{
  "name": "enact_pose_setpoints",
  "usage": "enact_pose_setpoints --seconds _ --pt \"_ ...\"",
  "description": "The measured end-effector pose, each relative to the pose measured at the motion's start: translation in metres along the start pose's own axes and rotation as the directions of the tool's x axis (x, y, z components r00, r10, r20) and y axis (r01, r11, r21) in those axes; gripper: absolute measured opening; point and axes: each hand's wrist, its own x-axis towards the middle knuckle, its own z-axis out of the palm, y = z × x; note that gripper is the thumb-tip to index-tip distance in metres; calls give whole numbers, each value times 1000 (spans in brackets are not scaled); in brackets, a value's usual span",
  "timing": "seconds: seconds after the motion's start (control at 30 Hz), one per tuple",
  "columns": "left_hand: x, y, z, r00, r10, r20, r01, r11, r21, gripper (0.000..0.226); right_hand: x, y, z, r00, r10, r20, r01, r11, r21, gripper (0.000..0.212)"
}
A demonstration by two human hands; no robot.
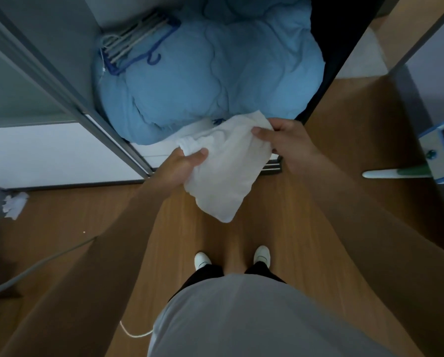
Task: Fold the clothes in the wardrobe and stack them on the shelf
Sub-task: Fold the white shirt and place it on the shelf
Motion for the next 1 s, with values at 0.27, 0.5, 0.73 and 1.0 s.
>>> enact_pose_setpoints --seconds 0.27,0.5,0.73,1.0 --pt "10 37 13 988 -107 -112 52 910 -412 46 -11 42 14 948 287 141 -319 848 423 71" --pt "14 35 -2 966 -186 -180 121 939 -321 45 -26 24 14 986 162 -43 -160 986 36 27" --pt "0 34 -9 975 -103 197 180 884 -431 52 -30 -30 13 997 74 -32 -72 995 68 25" --pt "-2 4 20 960 11 278 97 924 -371 59 -26 -41 8 956 295 8 -279 895 348 24"
